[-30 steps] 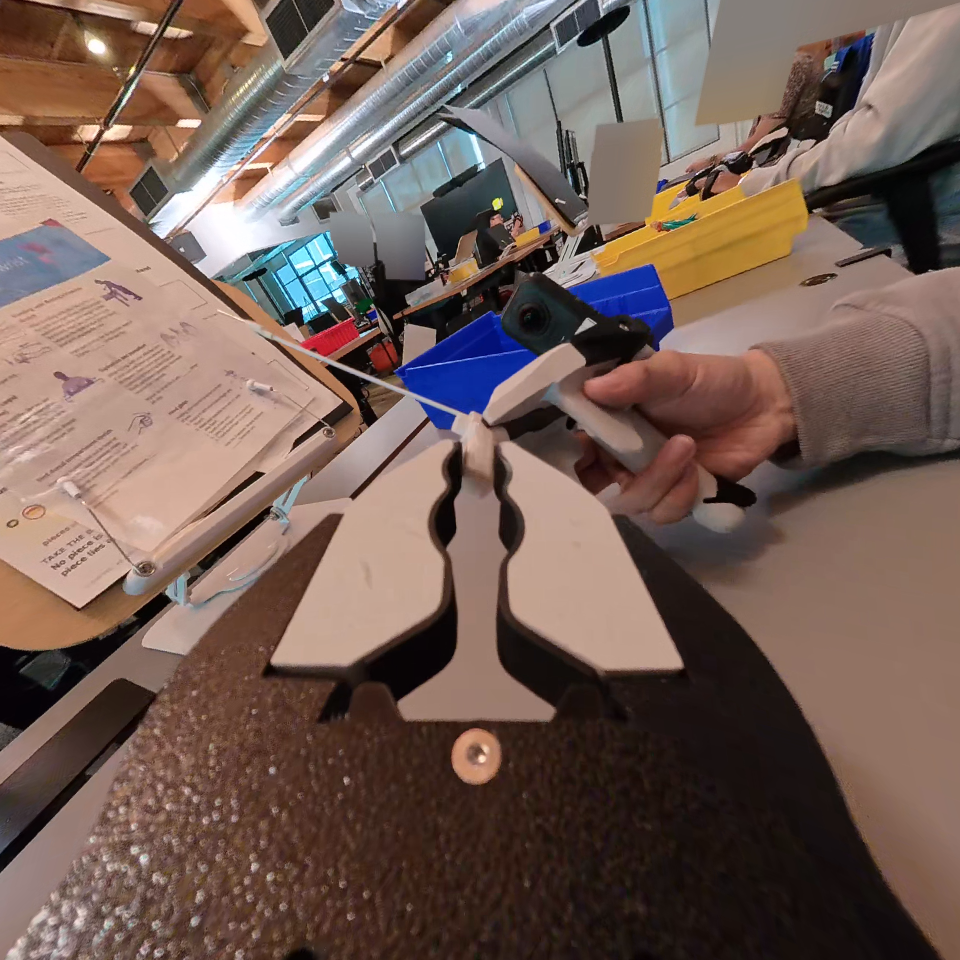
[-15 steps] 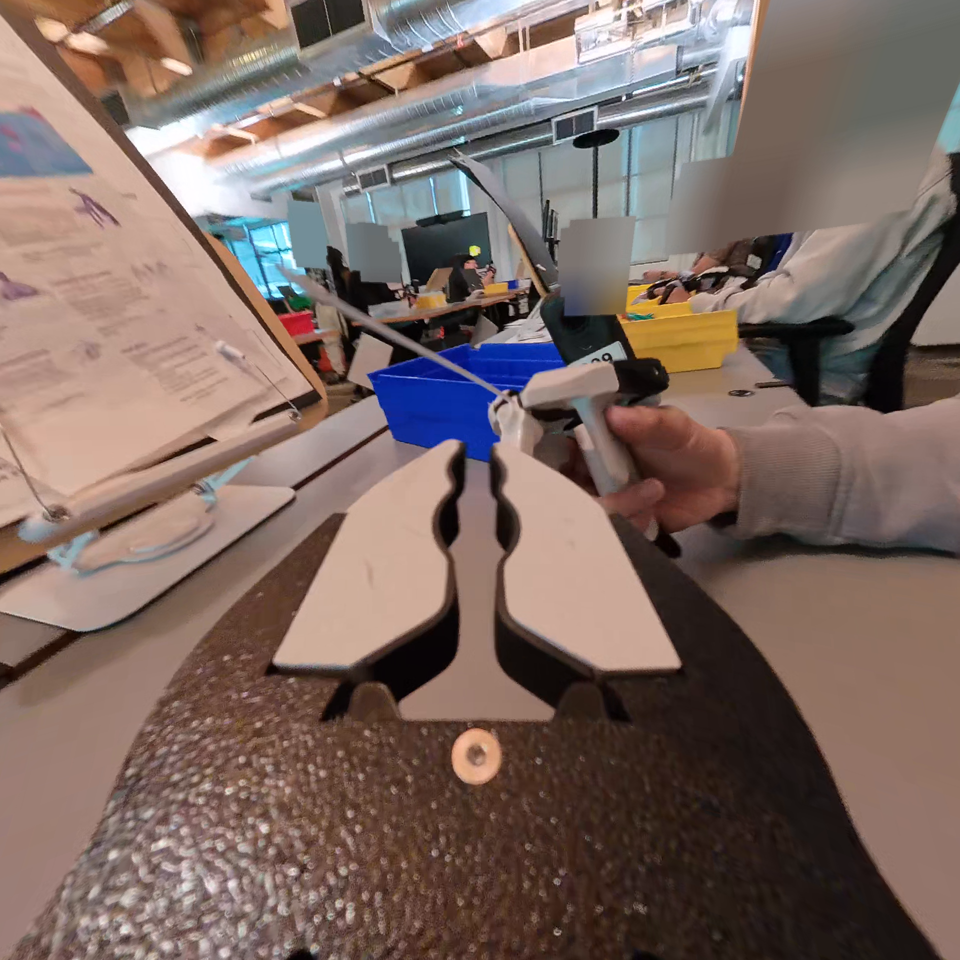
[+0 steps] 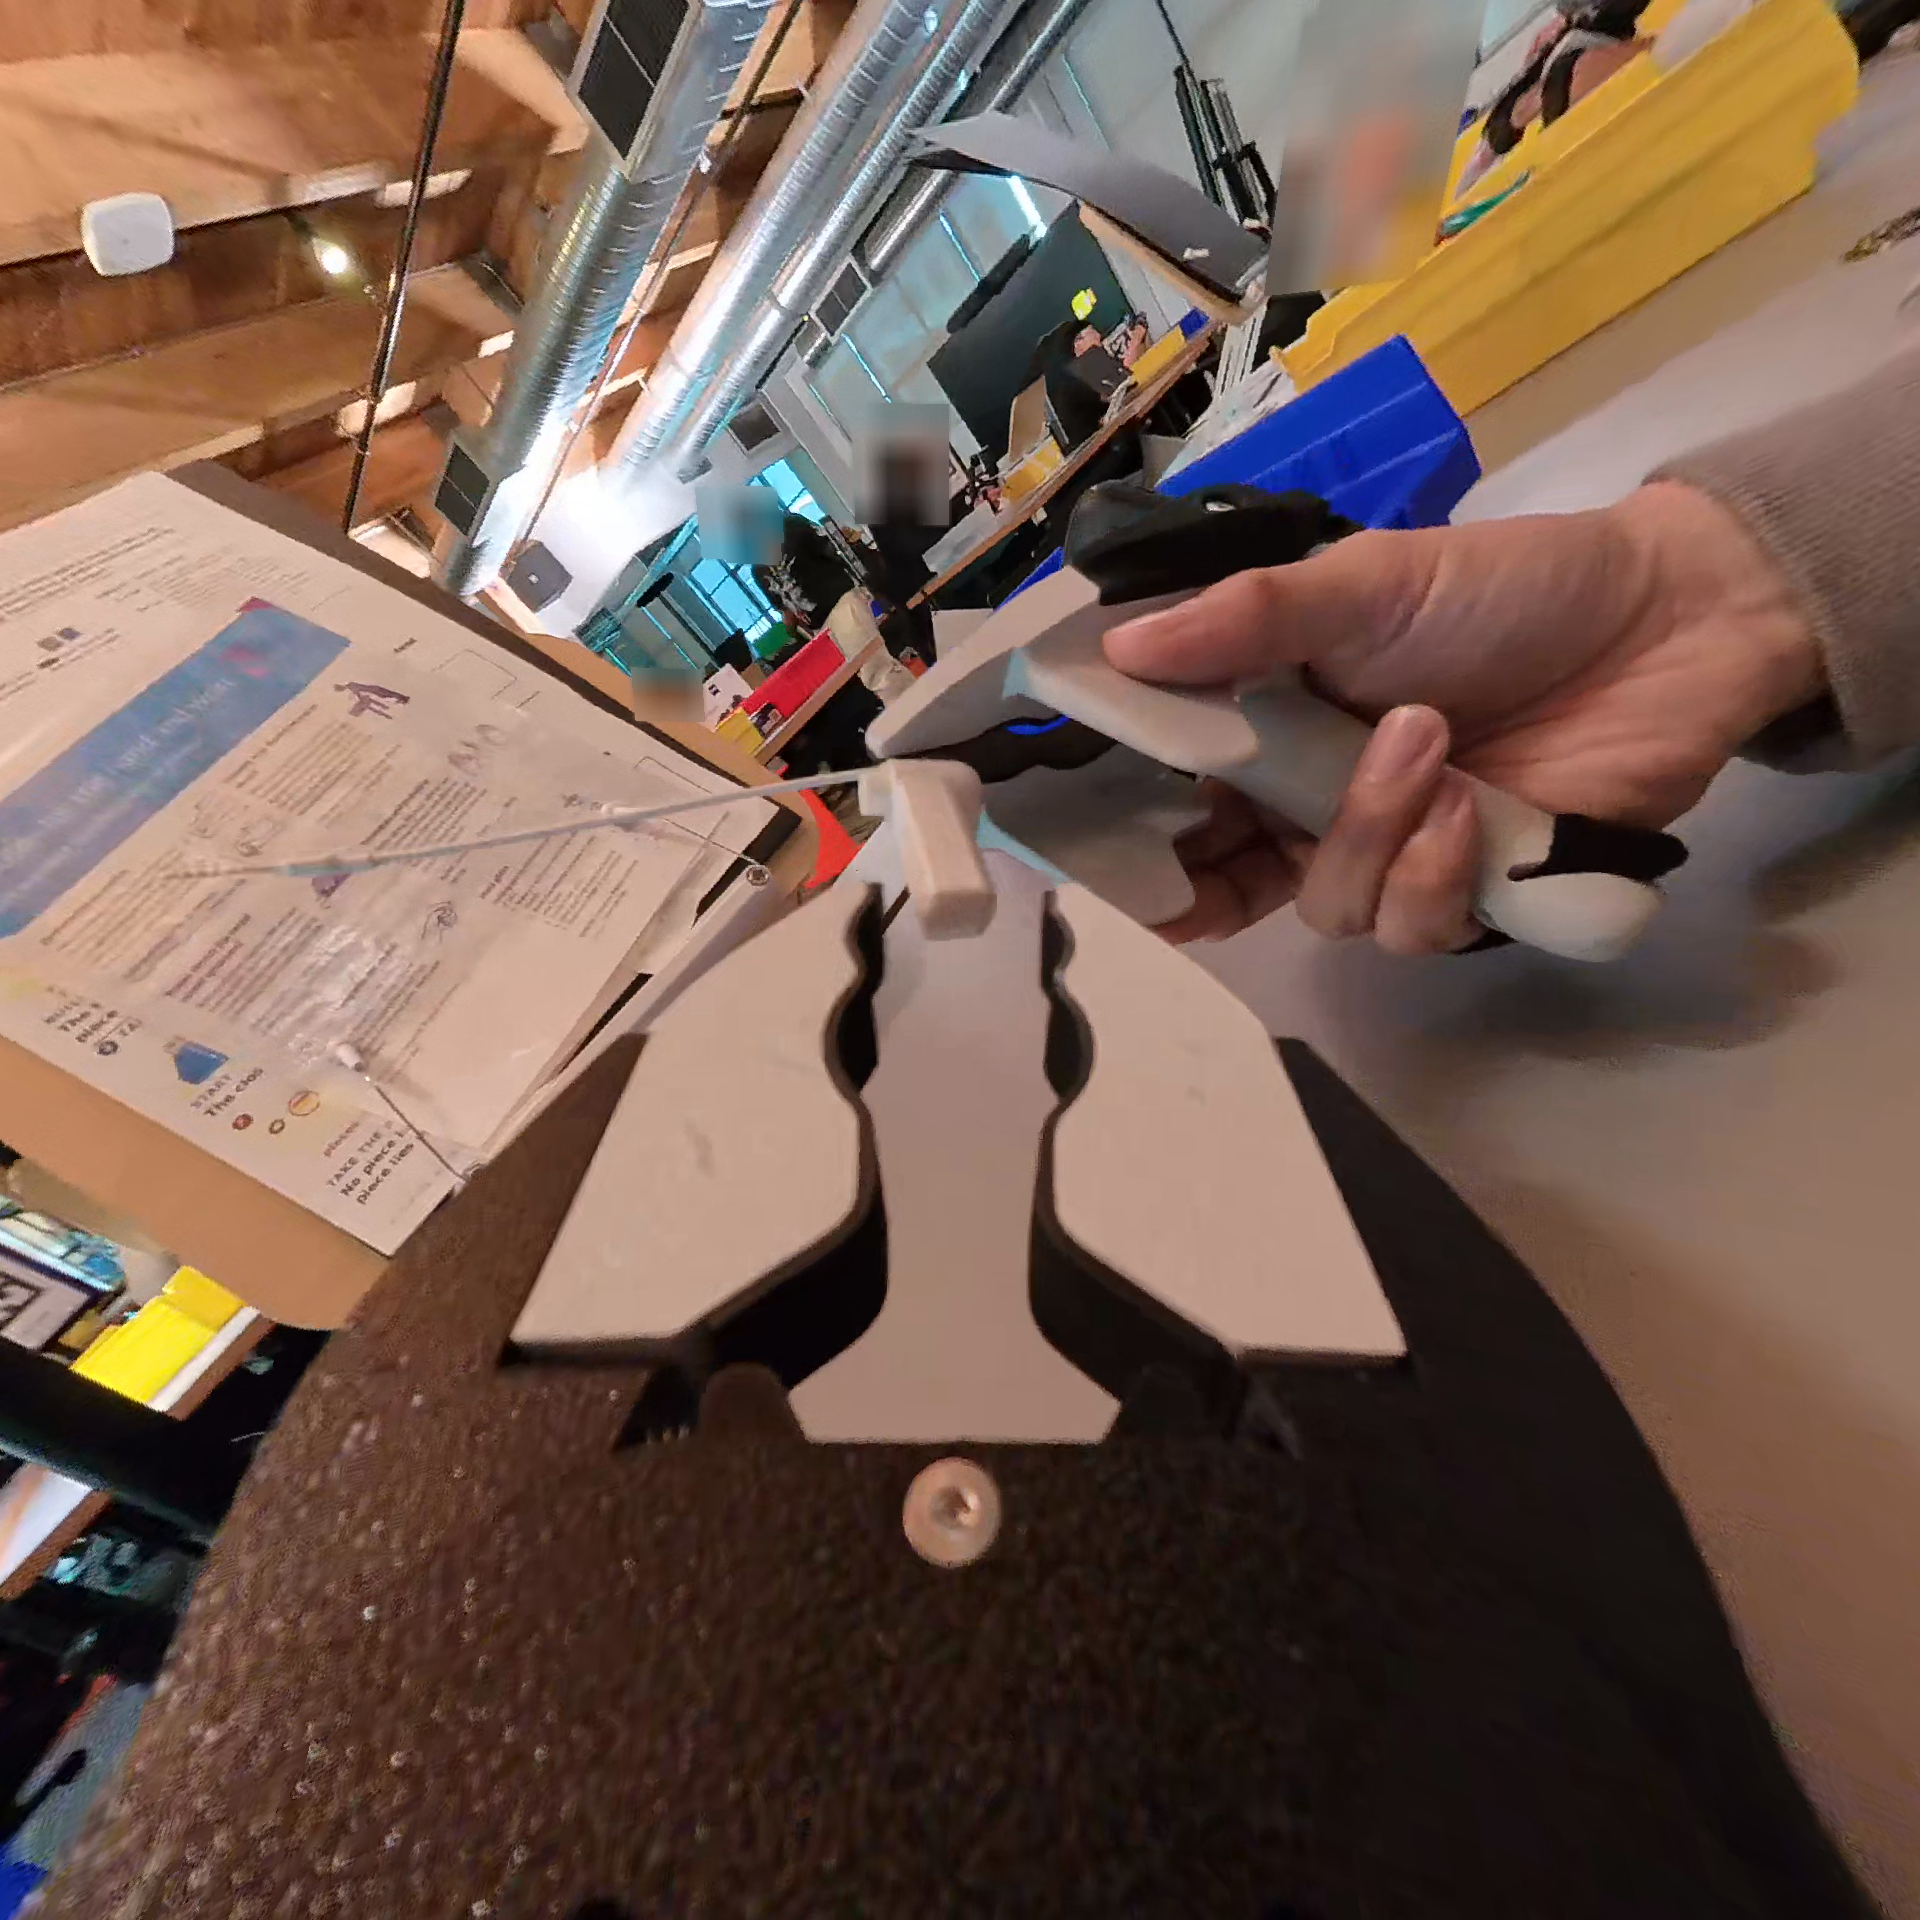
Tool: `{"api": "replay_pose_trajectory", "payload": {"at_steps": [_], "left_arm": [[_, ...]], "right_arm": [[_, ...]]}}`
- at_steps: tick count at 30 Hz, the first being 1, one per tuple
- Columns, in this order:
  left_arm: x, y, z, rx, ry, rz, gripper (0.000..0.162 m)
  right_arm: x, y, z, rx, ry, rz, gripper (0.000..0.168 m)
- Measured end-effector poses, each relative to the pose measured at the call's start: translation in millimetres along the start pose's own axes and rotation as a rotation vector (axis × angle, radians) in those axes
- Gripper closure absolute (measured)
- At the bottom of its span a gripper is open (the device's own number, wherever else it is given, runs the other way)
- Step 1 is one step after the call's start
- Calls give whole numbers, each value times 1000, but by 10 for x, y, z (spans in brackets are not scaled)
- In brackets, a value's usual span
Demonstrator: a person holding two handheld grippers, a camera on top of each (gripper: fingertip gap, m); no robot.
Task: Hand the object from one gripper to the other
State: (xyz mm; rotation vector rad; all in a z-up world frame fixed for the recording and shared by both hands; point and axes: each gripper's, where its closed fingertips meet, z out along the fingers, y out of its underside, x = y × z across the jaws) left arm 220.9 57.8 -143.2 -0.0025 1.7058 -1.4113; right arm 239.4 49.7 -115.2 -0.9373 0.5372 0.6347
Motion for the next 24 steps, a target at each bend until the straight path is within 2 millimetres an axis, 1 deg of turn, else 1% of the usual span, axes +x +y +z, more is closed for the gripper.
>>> {"api": "replay_pose_trajectory", "payload": {"at_steps": [2,3,5,6,7,8,9,10,11,12,14,15,16,17,18,20,22,24], "left_arm": [[-8,-6,2,-8,-16,22,139],[-12,-6,0,-15,-10,4,142],[-43,-9,1,-22,-1,-93,149],[-80,-7,-3,-19,-3,-161,149],[-126,1,-17,-15,-5,-235,149],[-170,8,-38,-6,2,-309,149],[-217,24,-64,3,9,-387,149],[-256,50,-88,8,24,-473,149],[-255,80,-106,7,70,-573,149],[-223,103,-119,-2,143,-682,149],[-177,98,-143,6,266,-865,149],[-179,83,-153,25,298,-926,149],[-191,83,-158,34,306,-967,149],[-184,79,-164,36,321,-987,149],[-156,61,-172,36,351,-994,149],[-89,22,-180,27,405,-993,149],[-15,-26,-181,24,455,-981,149],[37,-34,-169,6,474,-966,149]], "right_arm": [[2,-3,-8,0,-5,5,161],[9,-2,-15,-10,-1,-2,161],[36,-29,-44,-14,35,-76,160],[41,-53,-55,-10,60,-148,150],[54,-78,-64,-13,99,-224,131],[51,-92,-69,-30,127,-313,115],[38,-85,-72,-63,148,-417,106],[31,-79,-78,-102,175,-547,102],[25,-77,-87,-137,211,-712,98],[20,-81,-97,-170,255,-912,93],[-31,-58,-118,-235,322,-1375,93],[-65,-8,-117,-272,326,-1575,94],[-70,59,-116,-324,323,-1719,99],[-70,135,-107,-373,304,-1807,109],[-77,189,-94,-394,284,-1868,114],[-25,191,-91,-428,325,-1953,118],[64,217,-117,-495,342,-1997,122],[27,249,-103,-480,316,-2025,133]]}}
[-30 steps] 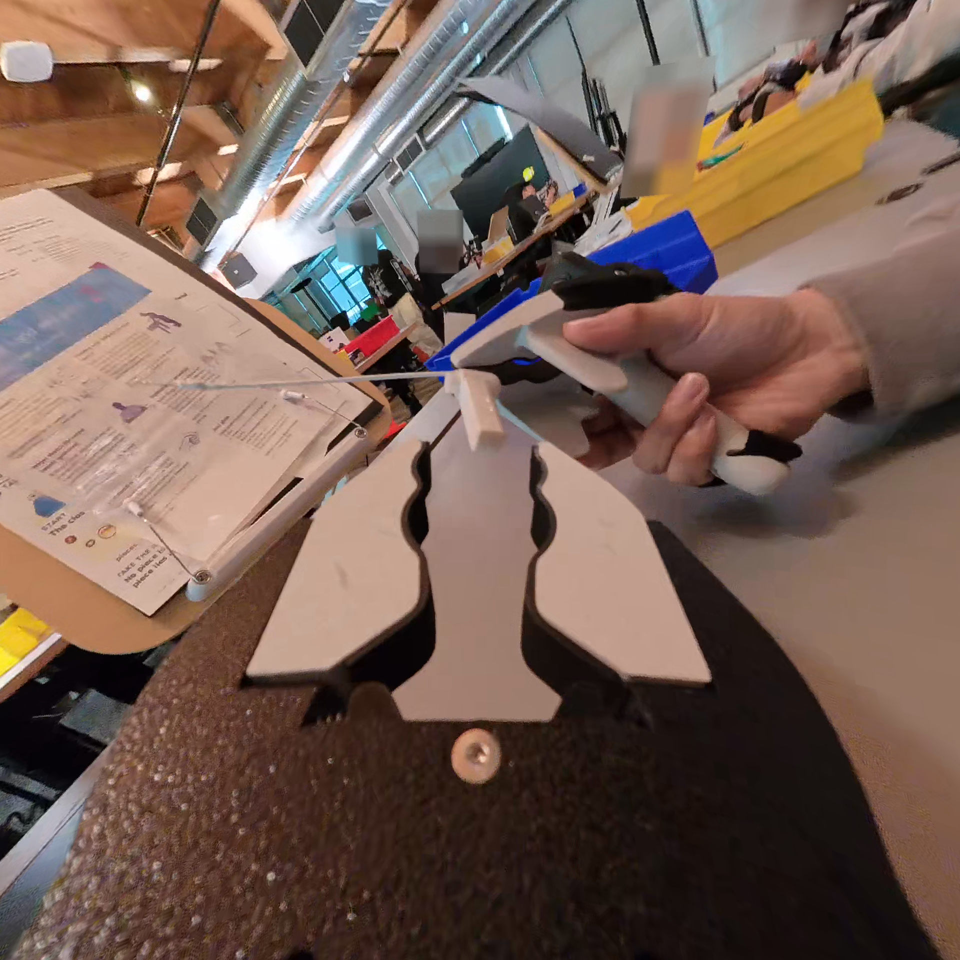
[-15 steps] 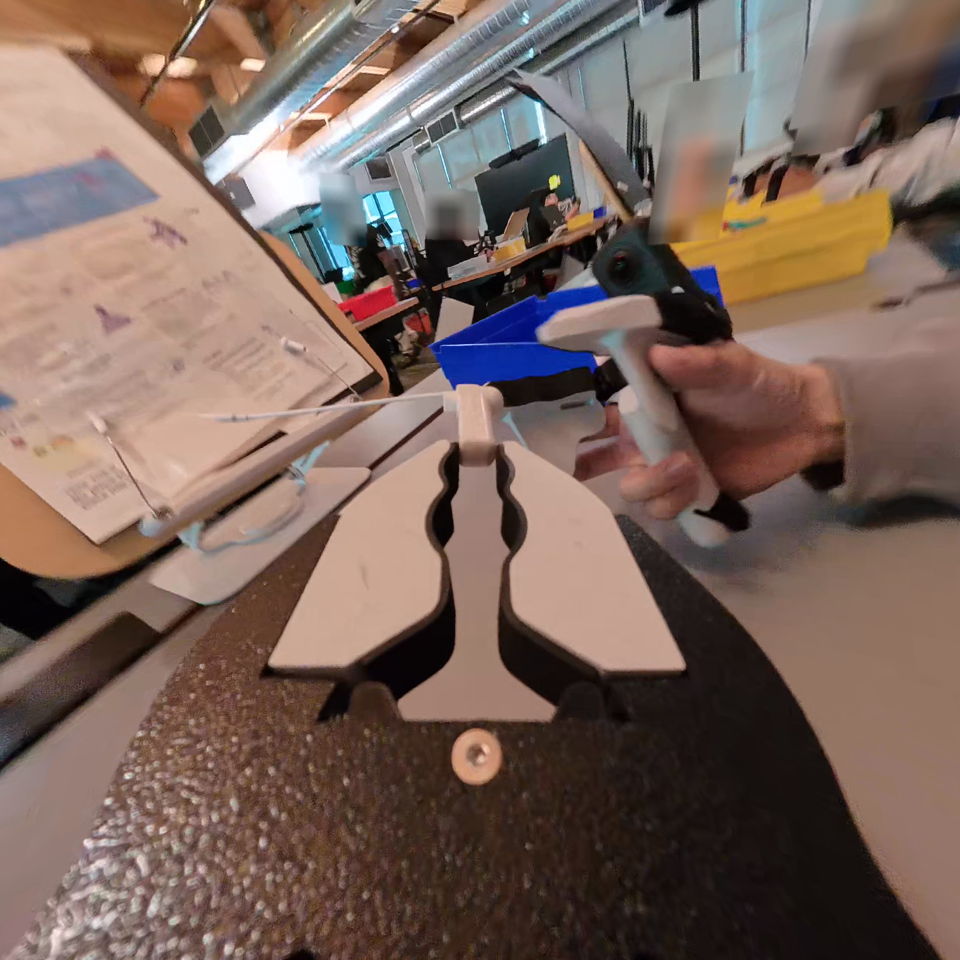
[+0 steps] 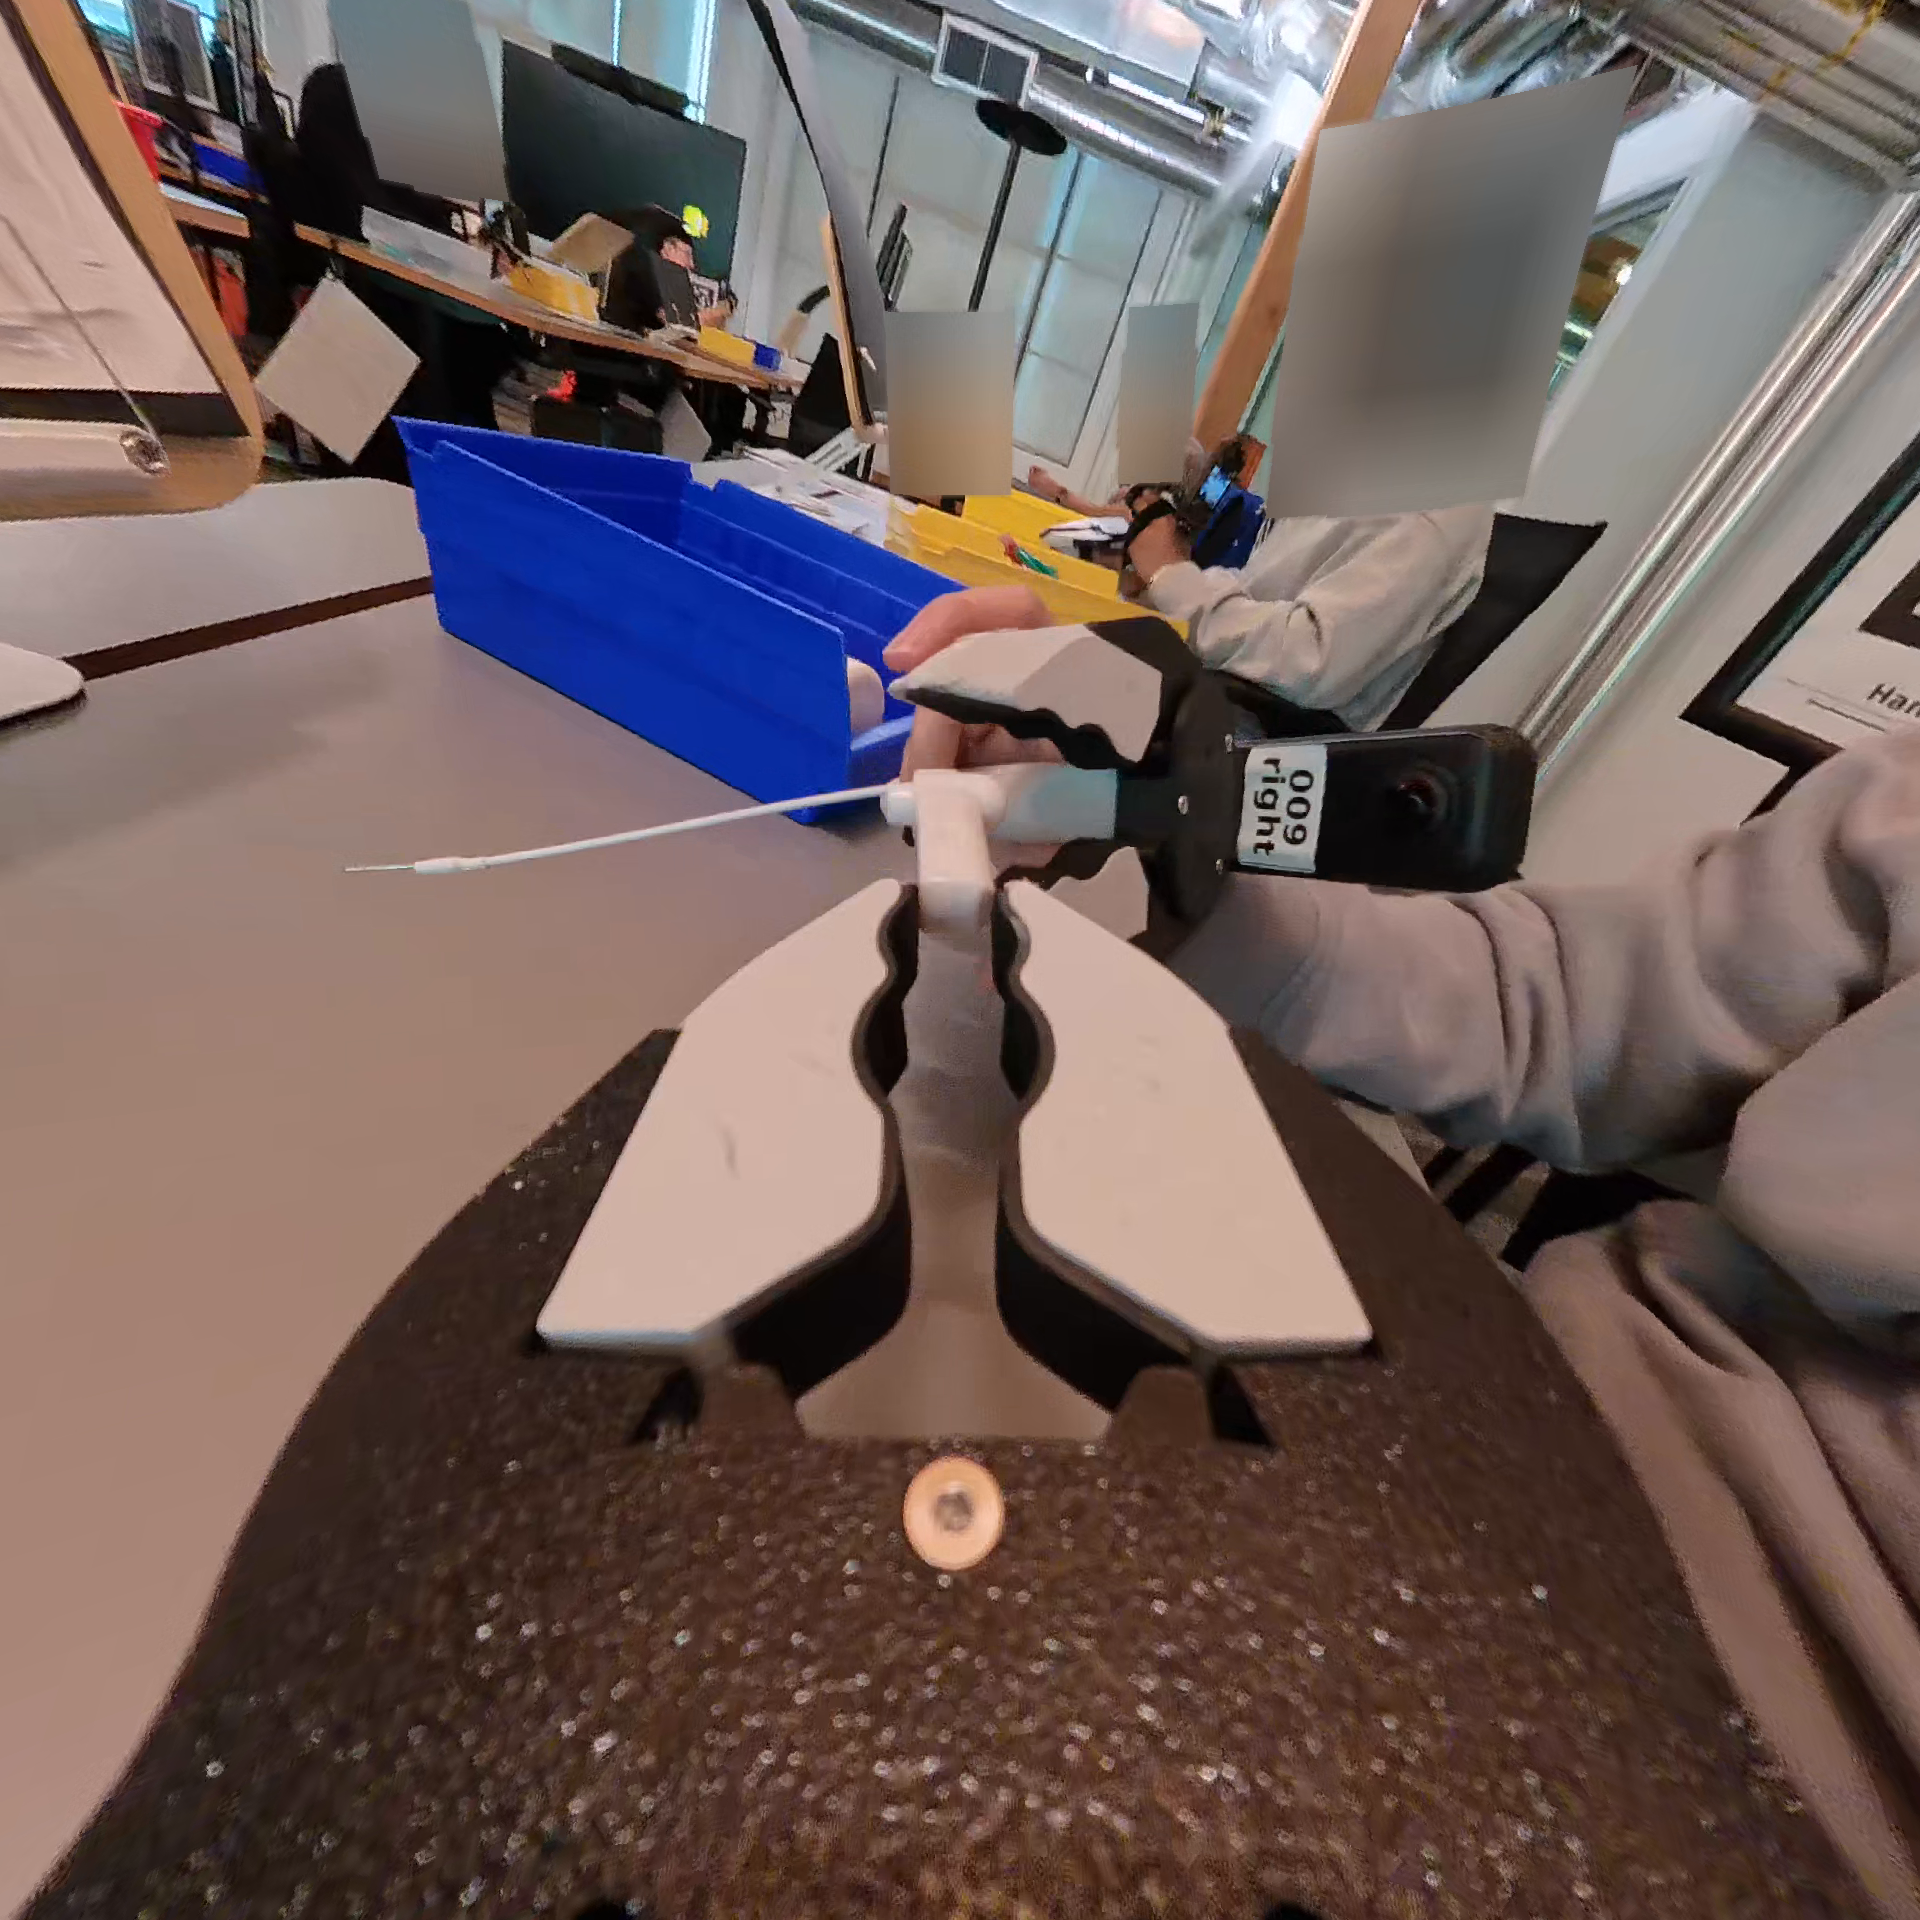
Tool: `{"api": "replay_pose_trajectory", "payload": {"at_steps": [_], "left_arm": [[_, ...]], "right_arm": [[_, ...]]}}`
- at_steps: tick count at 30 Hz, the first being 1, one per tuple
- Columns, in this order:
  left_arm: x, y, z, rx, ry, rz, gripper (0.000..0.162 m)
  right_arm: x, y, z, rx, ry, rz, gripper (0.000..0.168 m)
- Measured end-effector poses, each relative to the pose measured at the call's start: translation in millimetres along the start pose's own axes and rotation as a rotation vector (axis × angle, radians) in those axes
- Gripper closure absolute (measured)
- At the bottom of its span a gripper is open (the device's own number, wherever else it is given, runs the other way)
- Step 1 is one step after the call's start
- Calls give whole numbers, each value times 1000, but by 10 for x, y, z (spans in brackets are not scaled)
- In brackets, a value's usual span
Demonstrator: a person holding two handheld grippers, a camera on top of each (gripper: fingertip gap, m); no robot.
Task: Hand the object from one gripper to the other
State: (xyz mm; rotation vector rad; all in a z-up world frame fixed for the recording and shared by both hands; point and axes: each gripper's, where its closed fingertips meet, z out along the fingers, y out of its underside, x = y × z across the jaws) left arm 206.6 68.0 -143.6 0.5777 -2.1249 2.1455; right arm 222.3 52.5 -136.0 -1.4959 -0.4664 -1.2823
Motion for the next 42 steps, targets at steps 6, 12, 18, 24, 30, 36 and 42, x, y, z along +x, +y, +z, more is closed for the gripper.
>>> {"api": "replay_pose_trajectory", "payload": {"at_steps": [6,12,18,24,30,36,42], "left_arm": [[-37,17,18,-10,-35,22,149],[32,-239,-42,189,-147,350,133],[272,-369,-163,258,-68,506,129],[354,-331,-166,281,35,452,130],[480,-213,-57,224,125,433,130],[578,-159,-67,206,229,365,138],[559,-122,-28,161,218,358,148]], "right_arm": [[-25,-1,41,-62,5,-65,154],[16,-112,75,64,-62,547,154],[98,-364,-92,392,-461,1351,155],[-66,-399,-142,433,-900,1989,155],[-187,-665,-195,469,-1116,2033,155],[-210,-705,-248,460,-1170,2013,155],[-202,-630,-178,449,-1080,2017,154]]}}
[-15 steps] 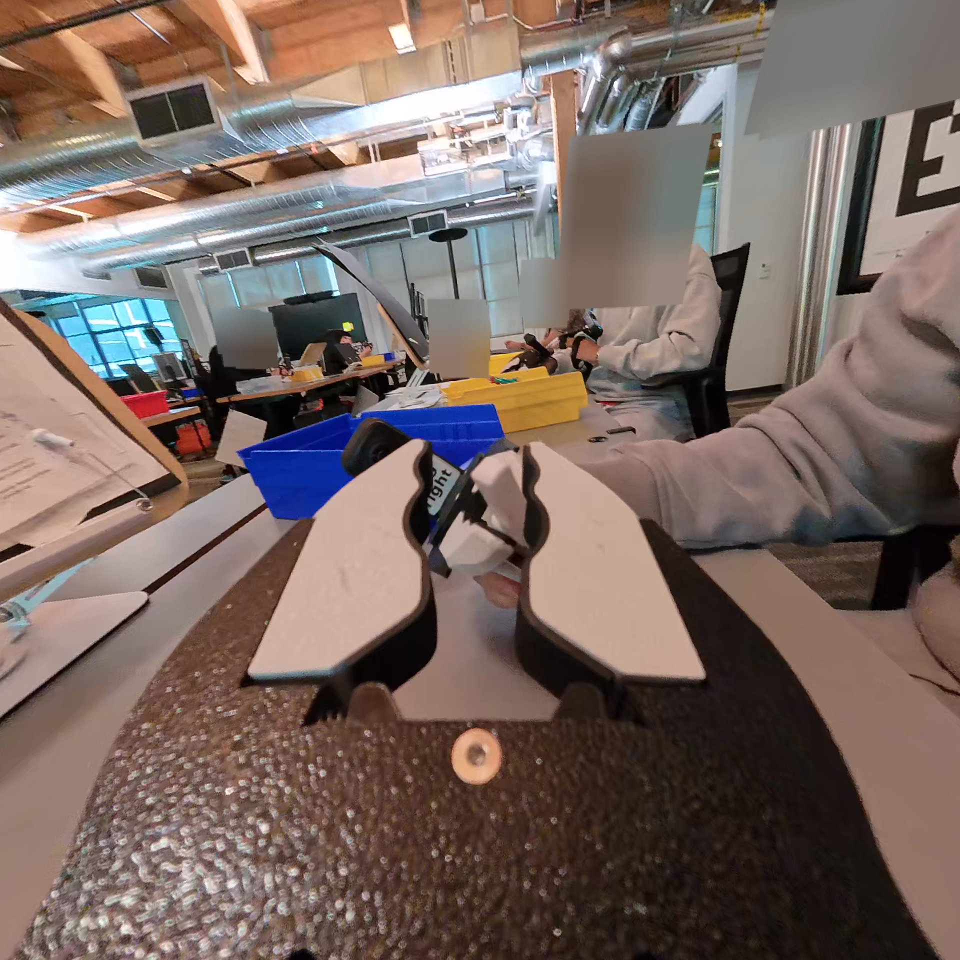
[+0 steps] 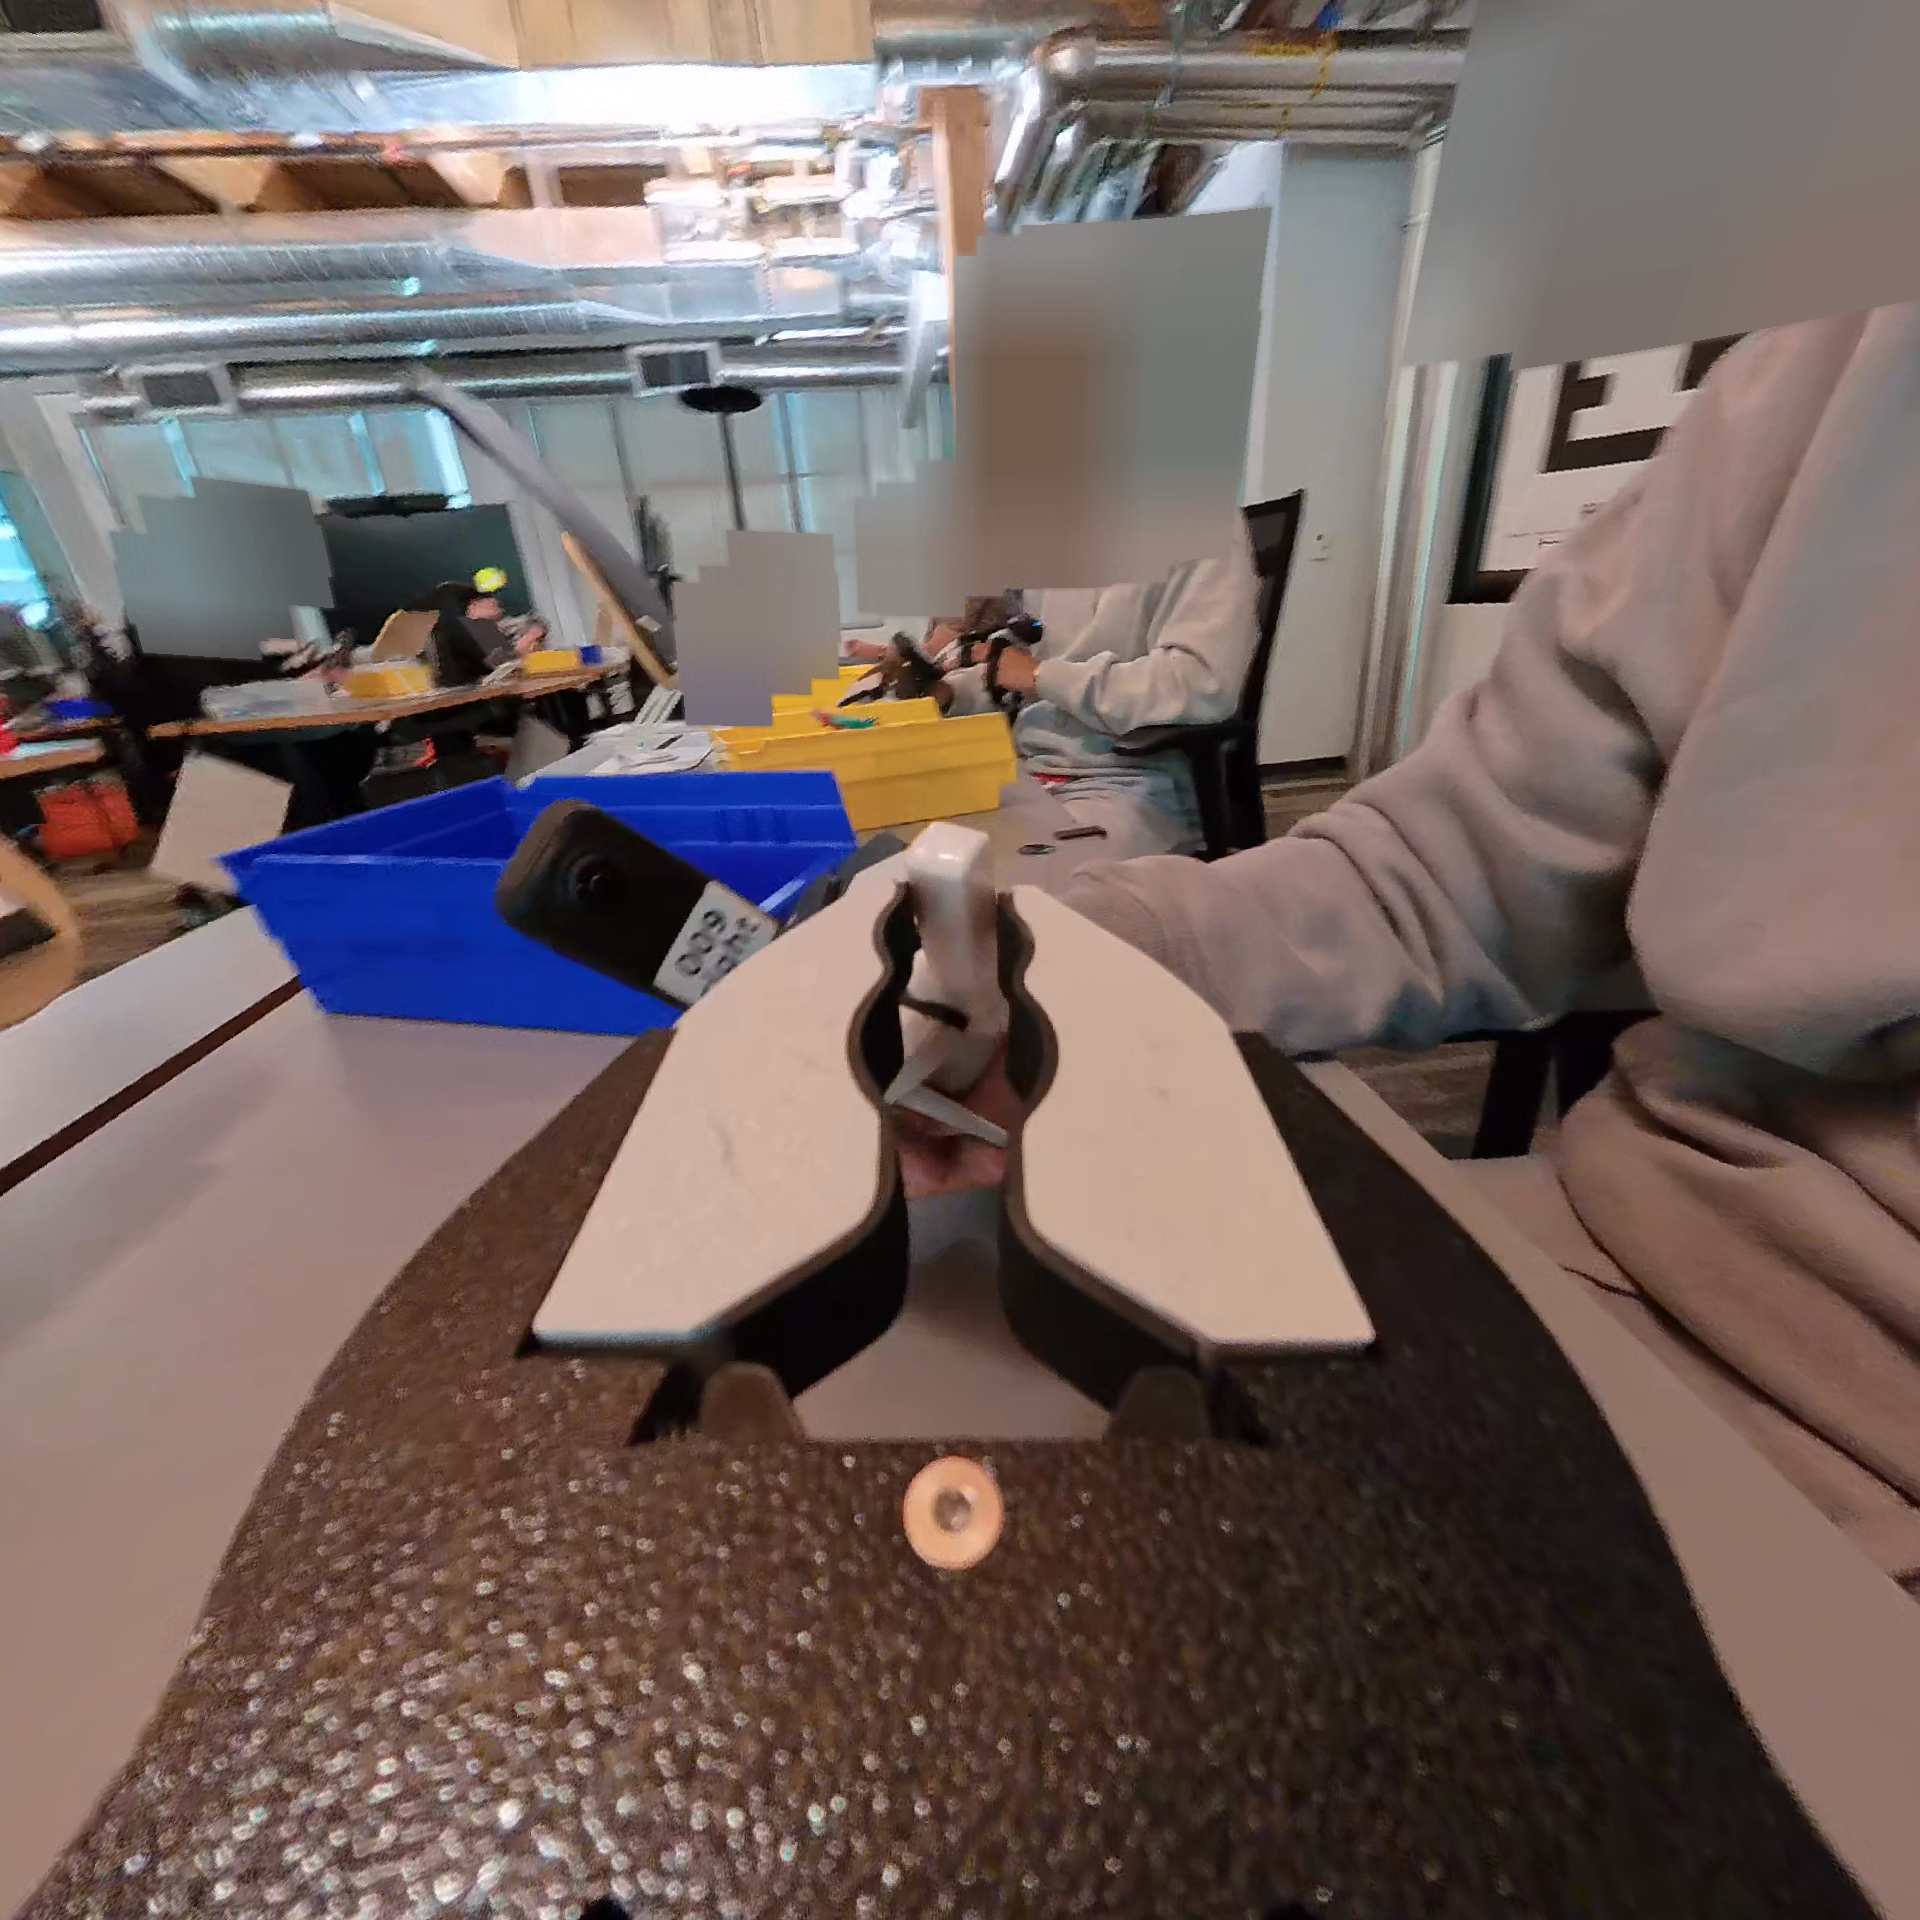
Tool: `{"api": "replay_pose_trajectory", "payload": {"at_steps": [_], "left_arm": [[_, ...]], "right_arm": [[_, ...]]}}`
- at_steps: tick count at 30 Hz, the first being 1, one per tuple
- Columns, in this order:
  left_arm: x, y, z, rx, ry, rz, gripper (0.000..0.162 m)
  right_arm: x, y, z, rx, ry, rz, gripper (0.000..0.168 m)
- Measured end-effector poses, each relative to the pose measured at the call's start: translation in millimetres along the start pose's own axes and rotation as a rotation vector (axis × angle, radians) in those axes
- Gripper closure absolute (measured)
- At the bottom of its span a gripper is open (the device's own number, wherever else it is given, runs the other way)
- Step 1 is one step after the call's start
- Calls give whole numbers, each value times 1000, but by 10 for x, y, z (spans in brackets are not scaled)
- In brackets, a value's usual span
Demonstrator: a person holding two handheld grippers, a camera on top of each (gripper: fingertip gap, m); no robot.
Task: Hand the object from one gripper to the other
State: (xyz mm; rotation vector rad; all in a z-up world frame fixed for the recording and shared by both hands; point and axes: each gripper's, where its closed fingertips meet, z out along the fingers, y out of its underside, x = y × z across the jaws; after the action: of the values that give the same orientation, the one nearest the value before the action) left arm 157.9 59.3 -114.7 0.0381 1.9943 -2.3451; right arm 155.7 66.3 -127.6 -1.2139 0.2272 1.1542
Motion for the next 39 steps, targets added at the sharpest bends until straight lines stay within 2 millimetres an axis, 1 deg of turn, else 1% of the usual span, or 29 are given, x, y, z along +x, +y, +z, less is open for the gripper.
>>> {"api": "replay_pose_trajectory", "payload": {"at_steps": [2,3,5,7,8,9,10,13,16,17,18,20,22,24,26,28,30,32,36,37,39], "left_arm": [[-170,21,-35,-32,-108,-10,148],[-257,29,-63,-40,-165,-17,148],[-410,18,-122,-35,-265,-47,148],[-507,23,-161,-34,-329,-80,148],[-535,36,-168,-40,-347,-89,148],[-558,57,-170,-52,-365,-96,148],[-567,81,-163,-66,-373,-100,148],[-536,136,-108,-102,-357,-94,148],[-515,176,-66,-135,-356,-65,148],[-510,175,-56,-135,-356,-62,148],[-509,177,-50,-136,-356,-63,148],[-517,189,-52,-144,-364,-53,148],[-499,176,-53,-137,-351,-47,148],[-421,155,-43,-120,-292,-41,148],[-300,112,-21,-76,-203,-53,147],[-205,95,-7,-54,-128,-79,132],[-128,84,-3,-43,-67,-93,129],[-86,46,-6,-12,-38,-89,130],[-30,37,3,-7,2,-100,131],[-7,41,8,-9,16,-96,133],[44,20,10,2,48,-87,146]], "right_arm": [[144,-129,-66,66,148,-134,150],[229,-189,-108,80,251,-242,142],[343,-275,-188,66,458,-500,118],[382,-319,-239,12,617,-762,117],[380,-334,-242,-6,670,-865,117],[365,-334,-222,-17,690,-936,117],[350,-325,-192,-21,689,-970,120],[364,-341,-171,10,687,-948,126],[431,-296,-194,-27,688,-911,134],[461,-260,-199,-64,694,-918,140],[489,-250,-209,-86,713,-933,142],[506,-273,-228,-97,752,-974,144],[488,-268,-217,-117,743,-974,144],[431,-198,-164,-143,653,-897,144],[320,-103,-79,-143,505,-778,144],[182,-57,-12,-108,355,-634,145],[88,-27,18,-88,246,-510,145],[58,29,30,-108,192,-432,145],[94,191,77,-207,192,-425,144],[103,210,90,-215,195,-427,144],[93,198,96,-200,184,-413,145]]}}
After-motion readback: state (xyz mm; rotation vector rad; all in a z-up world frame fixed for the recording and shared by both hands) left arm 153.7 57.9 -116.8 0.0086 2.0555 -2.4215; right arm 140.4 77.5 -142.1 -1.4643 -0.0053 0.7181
